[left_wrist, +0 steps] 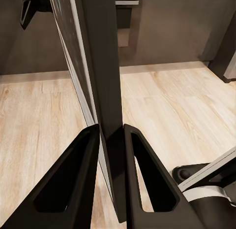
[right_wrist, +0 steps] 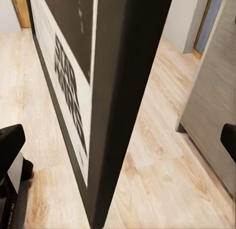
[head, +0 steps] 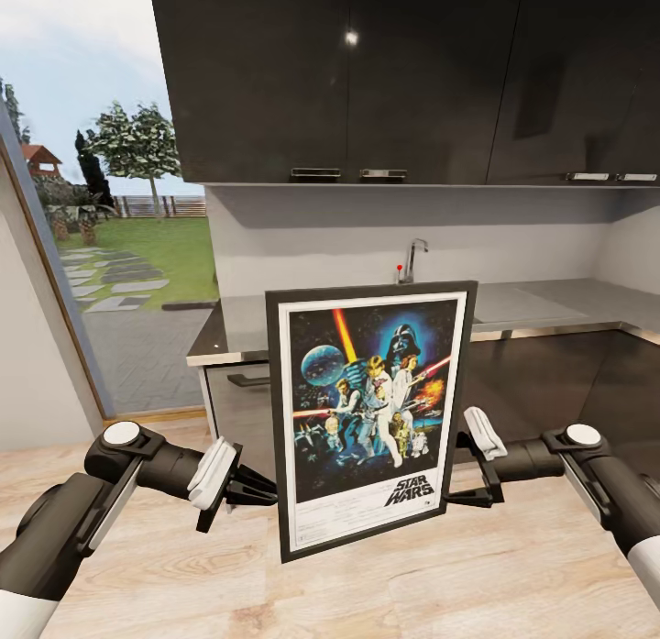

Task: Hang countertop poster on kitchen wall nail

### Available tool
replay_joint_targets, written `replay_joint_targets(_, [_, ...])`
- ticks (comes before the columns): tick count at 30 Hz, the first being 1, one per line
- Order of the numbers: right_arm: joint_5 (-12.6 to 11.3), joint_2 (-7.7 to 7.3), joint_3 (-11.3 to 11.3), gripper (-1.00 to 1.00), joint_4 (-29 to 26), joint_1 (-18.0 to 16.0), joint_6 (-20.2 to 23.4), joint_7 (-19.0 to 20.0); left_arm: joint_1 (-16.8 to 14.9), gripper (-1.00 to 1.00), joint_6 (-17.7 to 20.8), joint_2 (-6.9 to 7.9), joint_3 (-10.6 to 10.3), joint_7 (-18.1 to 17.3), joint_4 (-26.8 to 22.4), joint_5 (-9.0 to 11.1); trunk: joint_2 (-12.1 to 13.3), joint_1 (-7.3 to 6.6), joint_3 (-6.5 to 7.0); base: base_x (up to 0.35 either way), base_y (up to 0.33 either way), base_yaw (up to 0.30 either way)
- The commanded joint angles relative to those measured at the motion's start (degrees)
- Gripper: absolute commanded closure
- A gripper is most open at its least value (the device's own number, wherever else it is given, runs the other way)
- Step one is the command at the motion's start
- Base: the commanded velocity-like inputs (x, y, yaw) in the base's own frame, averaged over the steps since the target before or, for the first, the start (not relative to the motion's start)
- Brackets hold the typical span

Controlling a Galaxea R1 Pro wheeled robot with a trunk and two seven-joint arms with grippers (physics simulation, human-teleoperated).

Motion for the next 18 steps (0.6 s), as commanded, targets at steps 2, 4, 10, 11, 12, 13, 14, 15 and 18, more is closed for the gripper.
replay_joint_targets(2, [-0.31,-0.1,0.21,-1.0,0.03,-0.06,-0.44,0.03,-0.05,1.0,0.57,0.05,-0.1,-0.11,0.02,0.14,-0.04,0.0,-0.07,0.0,0.0,0.0])
replay_joint_targets(4, [-0.33,-0.11,0.23,-1.0,0.03,-0.06,-0.71,0.03,-0.05,1.0,0.57,0.05,-0.1,-0.11,0.03,0.14,-0.04,0.0,-0.07,0.0,0.0,0.0])
replay_joint_targets(10, [-0.39,-0.18,0.29,-1.0,0.03,-0.06,-1.18,0.03,-0.05,1.0,0.57,0.75,-0.1,-0.11,0.18,0.14,-0.04,0.0,-0.07,0.0,0.0,0.0])
replay_joint_targets(11, [-0.39,-0.26,0.3,-1.0,0.03,-0.06,-1.35,0.03,-0.05,1.0,0.57,1.25,-0.1,-0.11,0.16,0.17,-0.04,0.0,-0.07,0.0,0.0,0.0])
replay_joint_targets(12, [-0.39,-0.28,0.3,-1.0,0.03,-0.06,-1.57,0.03,-0.05,1.0,0.57,1.47,-0.1,-0.11,0.16,0.18,-0.04,0.0,-0.07,0.0,0.0,0.0])
replay_joint_targets(13, [-0.4,-0.31,0.3,-1.0,0.03,-0.06,-1.9,0.03,-0.05,1.0,0.57,1.64,-0.1,-0.11,0.15,0.19,-0.04,0.0,-0.07,0.0,0.0,0.0])
replay_joint_targets(14, [-0.4,-0.32,0.3,-1.0,0.03,-0.06,-2.26,0.03,-0.05,1.0,0.57,1.78,-0.1,-0.11,0.15,0.2,-0.04,0.0,-0.07,0.0,0.0,0.0])
replay_joint_targets(15, [-0.41,-0.34,0.31,-1.0,0.03,-0.06,-2.56,0.03,-0.05,1.0,0.57,1.89,-0.1,-0.11,0.15,0.2,-0.04,0.0,-0.07,0.0,0.0,0.0])
replay_joint_targets(18, [-0.47,-0.38,0.31,-1.0,0.04,-0.06,-3.52,0.03,-0.05,1.0,0.57,2.24,-0.1,-0.11,0.15,0.22,-0.04,0.0,-0.07,0.0,0.0,0.0])
